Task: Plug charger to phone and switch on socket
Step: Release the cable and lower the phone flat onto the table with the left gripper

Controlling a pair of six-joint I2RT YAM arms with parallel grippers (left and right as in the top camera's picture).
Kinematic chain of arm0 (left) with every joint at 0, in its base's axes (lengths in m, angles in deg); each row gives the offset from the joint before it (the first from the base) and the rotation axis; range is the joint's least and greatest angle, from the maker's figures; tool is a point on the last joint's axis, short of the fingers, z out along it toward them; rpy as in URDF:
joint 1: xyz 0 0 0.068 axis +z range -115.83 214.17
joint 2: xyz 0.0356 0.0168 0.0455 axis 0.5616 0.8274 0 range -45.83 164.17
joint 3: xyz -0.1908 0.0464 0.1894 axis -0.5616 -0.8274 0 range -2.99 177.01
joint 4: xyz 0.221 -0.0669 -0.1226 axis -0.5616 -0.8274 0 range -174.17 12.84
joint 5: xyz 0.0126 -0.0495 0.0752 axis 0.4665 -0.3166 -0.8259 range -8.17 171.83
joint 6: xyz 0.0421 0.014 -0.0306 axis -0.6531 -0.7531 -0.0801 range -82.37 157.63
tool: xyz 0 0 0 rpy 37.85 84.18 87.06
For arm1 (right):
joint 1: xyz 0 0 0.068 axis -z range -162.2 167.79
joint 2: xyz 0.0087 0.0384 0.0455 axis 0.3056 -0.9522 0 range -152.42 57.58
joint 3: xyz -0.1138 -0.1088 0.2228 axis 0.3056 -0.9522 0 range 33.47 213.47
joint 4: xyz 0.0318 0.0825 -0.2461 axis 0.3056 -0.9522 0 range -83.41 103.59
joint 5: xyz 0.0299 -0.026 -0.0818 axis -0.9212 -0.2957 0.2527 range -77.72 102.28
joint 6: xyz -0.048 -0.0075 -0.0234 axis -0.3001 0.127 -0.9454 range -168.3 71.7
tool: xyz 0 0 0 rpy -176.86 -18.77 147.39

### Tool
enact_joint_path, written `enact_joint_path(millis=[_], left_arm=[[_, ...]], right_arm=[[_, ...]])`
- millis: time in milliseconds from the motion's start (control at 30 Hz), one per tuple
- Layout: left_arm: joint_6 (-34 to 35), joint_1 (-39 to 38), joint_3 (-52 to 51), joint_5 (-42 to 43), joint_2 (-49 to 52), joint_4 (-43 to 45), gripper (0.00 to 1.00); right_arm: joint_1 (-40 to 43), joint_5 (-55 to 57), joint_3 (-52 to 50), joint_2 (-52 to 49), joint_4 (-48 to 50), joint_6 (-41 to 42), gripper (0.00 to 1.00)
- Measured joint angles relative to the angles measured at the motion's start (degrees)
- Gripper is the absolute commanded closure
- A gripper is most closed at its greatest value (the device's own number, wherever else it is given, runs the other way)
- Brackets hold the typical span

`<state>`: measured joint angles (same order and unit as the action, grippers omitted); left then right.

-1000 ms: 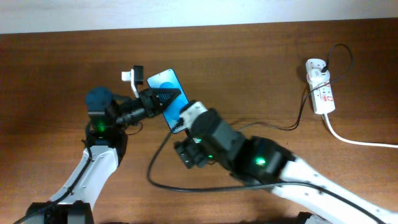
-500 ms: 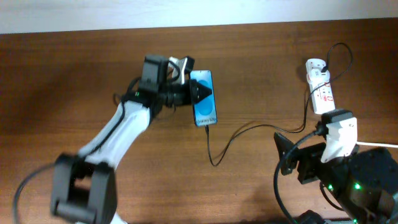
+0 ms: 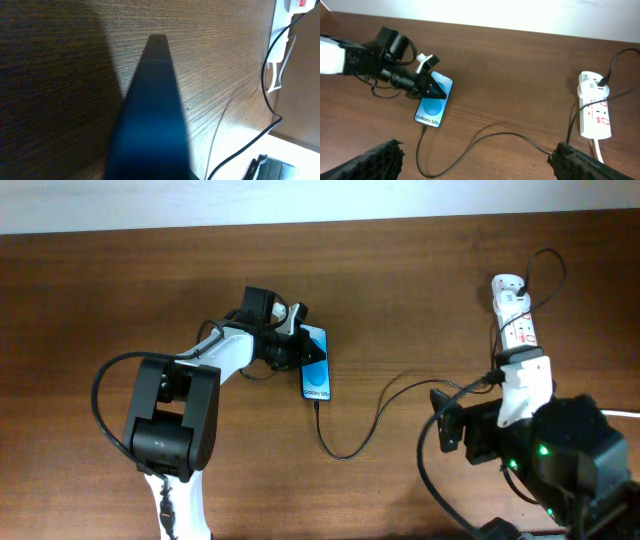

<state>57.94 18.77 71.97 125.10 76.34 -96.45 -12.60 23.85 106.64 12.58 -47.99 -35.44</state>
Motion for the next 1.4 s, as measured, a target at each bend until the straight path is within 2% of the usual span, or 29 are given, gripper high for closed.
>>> enact_joint_path(millis=[67,233,333,367,567,700,800,967,1167,1333,1367,1400], left_arm=[[-0.55,0.00,0.00,-0.61,0.13,-0.04,0.67],[-1.09,-0.02,0.52,-1.86,0.33,-2.10,0.60],[-1.25,-0.13,1.44,-2.93,0.28,-4.66,0.47],[-1.25,-0.24,1.68,-3.21,0.17,-5.16,0.39],[-1.25,-0.59,2.32,-5.90,-1.22,-6.01,0.20],[-1.31,-0.72,3.06,-10.67,-2.19,-8.20,0.18],[-1.36,-0.72,3.32,-13.49,-2.54,-8.92,0.08],[-1.51,-0.83,3.69,-16.20,-3.10,-9.25,0.01],[-1.53,-0.90,4.04,-18.62,-3.30,-10.19,0.01],[-1.79,-0.83,5.51,-26.64,-3.78,-15.87,0.00],[-1.92,-0.70,5.92,-28.79,-3.91,-18.14,0.00],[-1.95,-0.33,6.23,-31.89,-4.20,-21.31,0.00]], right_arm=[[0.00,-0.02,0.00,-1.55,0.02,0.04,0.02],[0.00,-0.02,0.00,-4.61,0.02,0.04,0.01],[0.00,0.00,0.00,-5.16,0.35,0.07,0.01],[0.00,-0.02,0.00,-5.16,0.52,0.07,0.01],[0.00,-0.02,0.00,-5.22,2.16,0.20,0.02],[0.00,0.00,0.00,-5.22,3.13,0.20,0.01],[0.00,0.00,0.00,-5.46,3.13,0.22,0.01],[0.00,-0.46,0.00,-7.98,1.92,0.22,0.01],[0.00,-1.60,0.00,-11.74,1.09,0.22,0.02],[0.04,-6.23,0.00,-16.72,1.07,0.24,0.01],[0.04,-7.08,0.00,-18.14,1.07,0.24,0.35],[0.04,-7.87,0.00,-20.37,1.16,0.20,0.74]])
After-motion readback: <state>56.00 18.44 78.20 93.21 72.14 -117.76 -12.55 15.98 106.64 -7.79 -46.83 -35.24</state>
